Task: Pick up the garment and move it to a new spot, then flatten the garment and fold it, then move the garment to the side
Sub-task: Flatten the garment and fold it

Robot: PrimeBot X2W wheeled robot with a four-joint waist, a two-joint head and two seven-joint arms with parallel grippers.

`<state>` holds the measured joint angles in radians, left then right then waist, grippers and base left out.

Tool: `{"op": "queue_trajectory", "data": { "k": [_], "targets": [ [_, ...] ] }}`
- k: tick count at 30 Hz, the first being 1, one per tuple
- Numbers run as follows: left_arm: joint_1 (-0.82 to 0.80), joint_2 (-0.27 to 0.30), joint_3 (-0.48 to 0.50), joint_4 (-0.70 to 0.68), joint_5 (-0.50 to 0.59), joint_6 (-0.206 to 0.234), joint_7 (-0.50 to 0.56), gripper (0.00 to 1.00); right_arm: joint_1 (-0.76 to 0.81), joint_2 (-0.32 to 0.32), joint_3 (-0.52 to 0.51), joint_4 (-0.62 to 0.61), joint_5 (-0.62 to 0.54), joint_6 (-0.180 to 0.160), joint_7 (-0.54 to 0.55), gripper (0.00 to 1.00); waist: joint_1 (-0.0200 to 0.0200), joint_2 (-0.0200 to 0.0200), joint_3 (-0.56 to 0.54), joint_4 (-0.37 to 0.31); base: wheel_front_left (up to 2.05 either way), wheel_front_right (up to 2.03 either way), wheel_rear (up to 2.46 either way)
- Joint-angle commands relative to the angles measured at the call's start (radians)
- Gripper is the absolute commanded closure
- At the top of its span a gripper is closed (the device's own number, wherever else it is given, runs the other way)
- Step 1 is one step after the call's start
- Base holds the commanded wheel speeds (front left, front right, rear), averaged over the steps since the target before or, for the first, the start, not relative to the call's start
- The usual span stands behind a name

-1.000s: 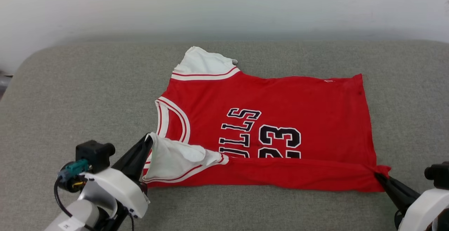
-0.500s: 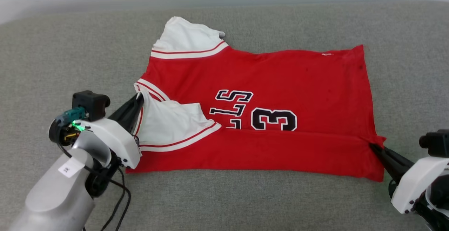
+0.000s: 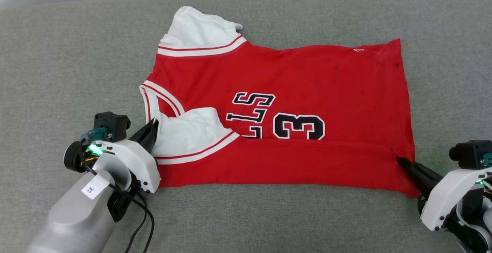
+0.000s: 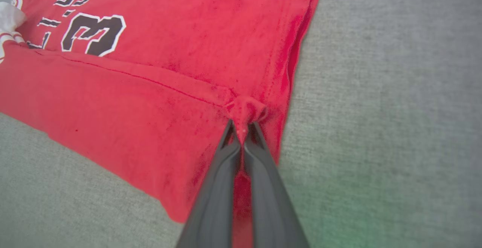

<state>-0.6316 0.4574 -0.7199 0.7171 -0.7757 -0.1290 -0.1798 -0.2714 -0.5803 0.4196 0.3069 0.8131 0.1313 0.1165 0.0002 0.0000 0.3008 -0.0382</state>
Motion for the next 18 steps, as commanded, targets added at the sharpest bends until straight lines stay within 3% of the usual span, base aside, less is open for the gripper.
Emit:
{"op": "queue_trajectory", "data": {
  "k": [1,2,9,18],
  "targets": [
    [-0.023,-0.001,-0.031,0.03,-0.014,0.0,-0.027,0.0,-0.012,0.007,-0.007,0.015,0.002,-0.001,-0.023,0.54,-0.0002,0.0,-0.022,0.009,0.0,0.0,0.0],
    [-0.029,0.001,-0.037,0.035,-0.019,-0.001,-0.033,0.0,-0.011,0.007,-0.013,0.019,-0.004,-0.001,-0.032,0.0,-0.0002,0.0,-0.03,0.011,0.0,0.0,0.0],
    [-0.071,0.039,-0.091,-0.001,-0.036,-0.001,-0.042,0.0,0.039,0.01,-0.061,0.001,-0.03,-0.001,-0.081,0.0,-0.0002,0.0,-0.1,0.04,0.0,0.0,0.0],
    [-0.137,0.14,-0.189,-0.154,-0.138,-0.001,0.18,0.0,0.105,0.03,-0.118,-0.046,-0.073,-0.001,-0.066,0.0,-0.0002,0.0,-0.149,0.067,0.0,0.0,0.0]
  ]
}}
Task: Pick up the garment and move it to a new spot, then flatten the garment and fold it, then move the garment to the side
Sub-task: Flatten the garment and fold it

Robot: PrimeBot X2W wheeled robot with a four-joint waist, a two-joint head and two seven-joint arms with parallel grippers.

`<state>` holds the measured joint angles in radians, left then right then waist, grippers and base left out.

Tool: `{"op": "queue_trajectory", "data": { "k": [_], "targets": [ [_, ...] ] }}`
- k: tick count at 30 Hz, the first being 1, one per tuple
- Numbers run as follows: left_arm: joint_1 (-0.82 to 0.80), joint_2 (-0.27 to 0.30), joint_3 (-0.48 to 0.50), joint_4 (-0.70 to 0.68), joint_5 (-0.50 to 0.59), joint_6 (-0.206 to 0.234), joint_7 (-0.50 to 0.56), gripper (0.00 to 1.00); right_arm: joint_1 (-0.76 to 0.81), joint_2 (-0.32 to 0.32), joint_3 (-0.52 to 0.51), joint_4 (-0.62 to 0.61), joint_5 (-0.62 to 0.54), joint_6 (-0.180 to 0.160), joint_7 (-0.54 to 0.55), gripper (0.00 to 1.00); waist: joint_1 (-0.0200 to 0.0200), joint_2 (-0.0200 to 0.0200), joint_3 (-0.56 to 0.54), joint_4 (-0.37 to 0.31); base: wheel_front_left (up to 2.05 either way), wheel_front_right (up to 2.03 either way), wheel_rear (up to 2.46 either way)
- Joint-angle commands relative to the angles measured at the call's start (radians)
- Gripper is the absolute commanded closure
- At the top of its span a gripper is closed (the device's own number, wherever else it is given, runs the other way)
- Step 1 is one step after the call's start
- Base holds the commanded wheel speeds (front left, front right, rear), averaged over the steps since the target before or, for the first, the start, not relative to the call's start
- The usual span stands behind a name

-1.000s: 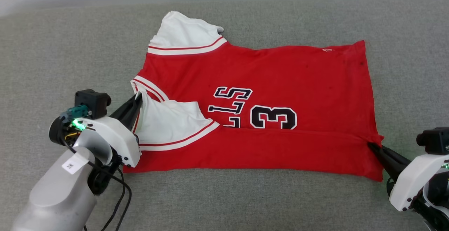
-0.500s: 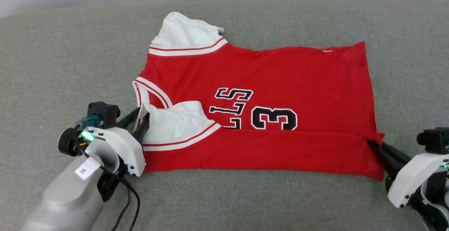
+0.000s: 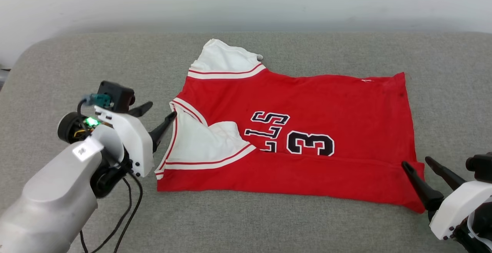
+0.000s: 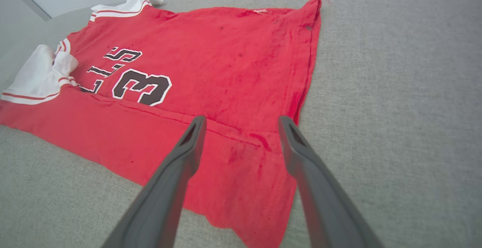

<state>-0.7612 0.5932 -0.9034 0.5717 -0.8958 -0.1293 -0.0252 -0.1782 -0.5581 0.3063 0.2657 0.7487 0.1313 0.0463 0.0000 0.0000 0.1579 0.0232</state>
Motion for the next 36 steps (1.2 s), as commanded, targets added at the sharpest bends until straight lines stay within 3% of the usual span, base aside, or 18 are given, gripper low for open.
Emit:
{"op": "queue_trajectory", "data": {
  "k": [1,9,14,22,32,33,34,35,36],
  "targets": [
    [-0.009,0.009,-0.011,-0.023,-0.058,0.0,0.077,0.0,0.017,0.012,-0.01,-0.008,-0.014,-0.001,0.006,0.0,0.0,0.0,-0.009,0.008,0.0,0.0,0.0],
    [-0.058,0.062,-0.093,-0.117,-0.227,0.0,0.472,0.0,0.037,0.039,-0.032,-0.024,-0.037,-0.001,0.033,0.0,0.0,0.0,-0.028,0.013,0.0,0.0,0.0],
    [-0.07,0.069,-0.138,-0.098,-0.259,0.004,0.625,0.0,0.03,0.051,-0.03,-0.03,-0.043,-0.001,0.046,0.0,0.0,0.0,-0.03,0.003,0.0,0.0,0.0],
    [-0.037,0.038,-0.169,-0.006,-0.278,0.015,0.686,0.0,0.008,0.065,-0.018,-0.028,-0.038,-0.001,0.052,0.0,0.0,0.0,0.001,-0.03,0.0,0.0,0.0],
    [-0.005,-0.014,-0.234,0.096,-0.233,0.005,0.639,0.0,-0.026,0.066,-0.008,-0.014,-0.035,-0.001,0.042,0.0,0.0,0.0,0.036,-0.05,0.0,0.0,0.0],
    [-0.005,-0.015,-0.241,0.098,-0.228,0.004,0.629,0.3,-0.028,0.063,-0.01,-0.012,-0.034,-0.001,0.04,0.0,0.0,0.0,0.035,-0.049,0.0,0.0,0.0],
    [-0.007,-0.016,-0.244,0.096,-0.223,0.003,0.61,0.82,-0.031,0.06,-0.013,-0.011,-0.033,-0.001,0.039,0.0,0.0,0.0,0.034,-0.049,0.0,0.0,0.0],
    [-0.008,-0.018,-0.244,0.095,-0.223,0.003,0.592,1.0,-0.032,0.055,-0.015,-0.012,-0.033,-0.001,0.04,0.0,0.0,0.0,0.032,-0.047,0.0,0.0,0.0],
    [-0.007,-0.016,-0.245,0.091,-0.227,0.002,0.579,1.0,-0.034,0.05,-0.016,-0.014,-0.037,-0.001,0.04,0.0,0.0,0.0,0.029,-0.046,0.0,0.0,0.0]
  ]
}}
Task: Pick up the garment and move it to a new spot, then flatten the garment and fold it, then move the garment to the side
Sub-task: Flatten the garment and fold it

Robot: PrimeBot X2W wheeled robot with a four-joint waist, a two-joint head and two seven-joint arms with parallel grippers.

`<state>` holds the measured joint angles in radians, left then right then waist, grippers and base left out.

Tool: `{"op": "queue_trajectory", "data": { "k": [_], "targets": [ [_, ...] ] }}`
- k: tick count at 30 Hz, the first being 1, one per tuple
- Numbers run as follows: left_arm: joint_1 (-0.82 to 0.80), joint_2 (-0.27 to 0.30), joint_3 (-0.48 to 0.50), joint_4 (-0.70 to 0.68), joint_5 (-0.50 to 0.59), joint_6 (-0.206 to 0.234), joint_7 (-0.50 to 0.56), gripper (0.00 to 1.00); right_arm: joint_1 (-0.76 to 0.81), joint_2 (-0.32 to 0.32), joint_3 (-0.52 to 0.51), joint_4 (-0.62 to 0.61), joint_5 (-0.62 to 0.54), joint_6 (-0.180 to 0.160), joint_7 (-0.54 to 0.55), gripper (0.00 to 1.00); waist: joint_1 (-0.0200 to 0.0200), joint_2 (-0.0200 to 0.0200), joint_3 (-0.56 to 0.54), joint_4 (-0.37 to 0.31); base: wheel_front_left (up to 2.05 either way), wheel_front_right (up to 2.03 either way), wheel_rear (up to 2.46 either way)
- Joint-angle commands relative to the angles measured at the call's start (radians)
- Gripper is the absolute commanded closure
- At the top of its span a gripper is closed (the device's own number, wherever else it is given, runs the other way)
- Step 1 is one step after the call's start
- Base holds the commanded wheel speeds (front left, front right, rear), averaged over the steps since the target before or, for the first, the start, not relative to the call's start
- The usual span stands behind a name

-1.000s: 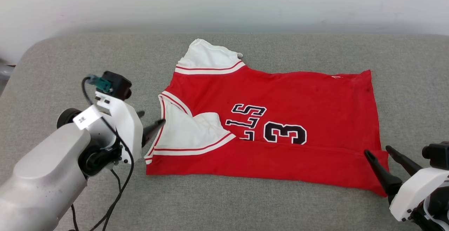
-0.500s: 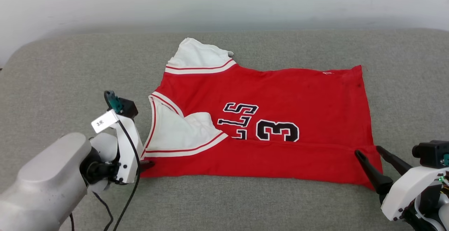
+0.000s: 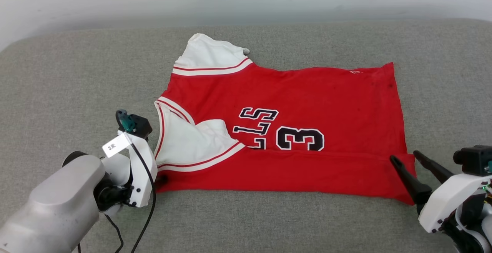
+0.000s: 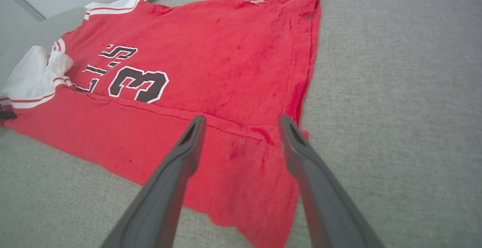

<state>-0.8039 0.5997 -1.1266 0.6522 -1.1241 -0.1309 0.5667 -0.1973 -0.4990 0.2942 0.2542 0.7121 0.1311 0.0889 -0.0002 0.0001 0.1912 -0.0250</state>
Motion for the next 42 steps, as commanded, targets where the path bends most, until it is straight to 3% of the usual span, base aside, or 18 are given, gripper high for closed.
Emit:
{"op": "queue_trajectory", "data": {
  "k": [1,10,16,20,27,39,40,41,42],
  "targets": [
    [0.036,-0.023,-0.022,0.01,0.002,0.004,-0.013,1.0,-0.015,-0.01,-0.004,-0.003,-0.001,-0.001,-0.003,0.0,0.0002,-0.0001,-0.005,0.002,0.0,0.0,0.0],
    [-0.009,0.048,-0.04,-0.105,0.038,0.002,-0.154,1.0,-0.063,-0.131,0.002,-0.062,-0.034,-0.001,0.089,0.0,0.0002,-0.0001,-0.039,0.014,0.0,0.0,0.0],
    [-0.021,0.08,-0.032,-0.175,0.052,0.003,-0.212,1.0,-0.107,-0.243,0.05,-0.132,0.002,-0.001,0.292,0.0,0.0002,-0.0001,-0.044,0.028,0.0,0.0,0.0],
    [-0.016,0.088,-0.037,-0.215,0.069,0.01,-0.23,1.0,-0.117,-0.281,0.073,-0.134,0.043,-0.001,0.449,0.0,0.0002,-0.0001,-0.042,0.04,0.0,0.0,0.0],
    [-0.022,0.079,-0.042,-0.267,0.089,0.024,-0.248,1.0,-0.089,-0.246,0.087,-0.071,0.056,-0.001,0.562,0.0,0.0002,-0.0001,-0.018,0.071,0.0,0.0,0.0],
    [-0.013,0.074,-0.04,-0.278,0.096,0.031,-0.282,1.0,-0.069,-0.104,0.199,0.102,0.039,0.001,0.509,0.0,0.0002,-0.0001,0.024,0.094,0.0,0.0,0.0],
    [-0.007,0.075,-0.039,-0.275,0.093,0.031,-0.285,1.0,-0.072,-0.1,0.208,0.101,0.041,0.003,0.485,0.54,0.0002,-0.0001,0.023,0.092,0.0,0.0,0.0],
    [0.0,0.076,-0.038,-0.272,0.09,0.031,-0.291,1.0,-0.076,-0.101,0.212,0.103,0.04,0.003,0.461,1.0,0.0002,-0.0001,0.019,0.09,0.0,0.0,0.0],
    [0.006,0.078,-0.038,-0.269,0.088,0.032,-0.295,1.0,-0.079,-0.108,0.22,0.106,0.04,0.003,0.448,1.0,0.0002,-0.0001,0.014,0.087,0.0,0.0,0.0]
  ]
}}
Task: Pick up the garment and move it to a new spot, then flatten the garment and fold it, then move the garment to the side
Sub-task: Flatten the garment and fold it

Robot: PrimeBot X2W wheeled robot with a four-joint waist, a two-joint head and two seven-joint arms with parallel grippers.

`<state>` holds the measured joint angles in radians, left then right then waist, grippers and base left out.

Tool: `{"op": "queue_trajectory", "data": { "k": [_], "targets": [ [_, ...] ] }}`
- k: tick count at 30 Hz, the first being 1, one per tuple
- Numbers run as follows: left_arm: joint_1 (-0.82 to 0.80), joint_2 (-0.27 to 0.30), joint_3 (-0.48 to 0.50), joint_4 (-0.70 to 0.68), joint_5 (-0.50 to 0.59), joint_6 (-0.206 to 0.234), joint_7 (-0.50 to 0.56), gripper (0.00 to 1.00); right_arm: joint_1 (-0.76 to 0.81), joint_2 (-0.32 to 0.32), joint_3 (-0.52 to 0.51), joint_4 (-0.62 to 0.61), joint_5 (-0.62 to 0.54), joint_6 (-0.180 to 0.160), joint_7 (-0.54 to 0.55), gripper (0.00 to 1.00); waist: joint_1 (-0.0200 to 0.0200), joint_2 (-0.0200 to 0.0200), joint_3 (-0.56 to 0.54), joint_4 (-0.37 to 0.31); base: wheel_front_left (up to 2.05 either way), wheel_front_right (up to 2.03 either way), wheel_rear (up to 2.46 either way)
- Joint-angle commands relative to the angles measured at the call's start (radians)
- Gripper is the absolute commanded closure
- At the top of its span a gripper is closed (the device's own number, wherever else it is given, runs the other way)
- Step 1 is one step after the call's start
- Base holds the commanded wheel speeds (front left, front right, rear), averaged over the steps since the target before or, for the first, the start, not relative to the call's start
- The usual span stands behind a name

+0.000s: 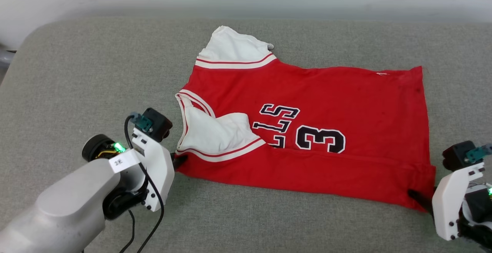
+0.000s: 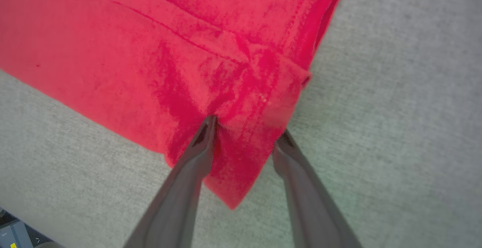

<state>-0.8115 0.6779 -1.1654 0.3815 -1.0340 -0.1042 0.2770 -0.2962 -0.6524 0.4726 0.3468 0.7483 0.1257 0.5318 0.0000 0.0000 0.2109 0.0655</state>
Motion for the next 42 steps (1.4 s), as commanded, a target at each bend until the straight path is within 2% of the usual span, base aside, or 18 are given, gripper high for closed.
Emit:
{"op": "queue_trajectory", "data": {
  "k": [1,6,13,24,32,42],
  "targets": [
    [0.02,0.002,0.003,0.003,-0.007,0.007,-0.012,1.0,0.015,0.034,0.049,0.013,-0.002,0.009,-0.014,1.0,0.0,0.0,-0.01,-0.006,0.0,0.0,0.0],
    [0.058,0.018,0.011,0.004,-0.025,0.015,-0.04,1.0,-0.004,-0.009,0.05,0.012,0.011,0.005,-0.085,1.0,0.0,0.0,-0.044,-0.018,0.0,0.0,0.0],
    [0.115,0.073,0.025,-0.045,-0.044,0.044,-0.071,1.0,0.034,-0.056,0.023,-0.043,0.048,0.004,-0.141,1.0,0.0,0.0,-0.093,-0.027,0.0,0.0,0.0],
    [0.235,0.164,0.009,-0.22,-0.059,0.143,-0.092,1.0,0.184,-0.114,-0.094,-0.17,0.064,0.004,-0.116,1.0,0.0,0.0,-0.113,-0.03,0.0,0.0,0.0],
    [0.287,0.162,0.002,-0.244,-0.083,0.177,-0.105,1.0,0.266,-0.066,-0.201,-0.219,0.036,0.004,-0.056,1.0,0.0,0.0,-0.083,-0.034,0.0,0.0,0.0],
    [0.306,0.095,0.003,-0.101,-0.117,0.139,-0.125,1.0,0.222,0.036,-0.227,-0.135,-0.003,0.004,-0.058,1.0,0.0,0.0,-0.044,-0.035,0.0,0.0,0.0]
  ]
}}
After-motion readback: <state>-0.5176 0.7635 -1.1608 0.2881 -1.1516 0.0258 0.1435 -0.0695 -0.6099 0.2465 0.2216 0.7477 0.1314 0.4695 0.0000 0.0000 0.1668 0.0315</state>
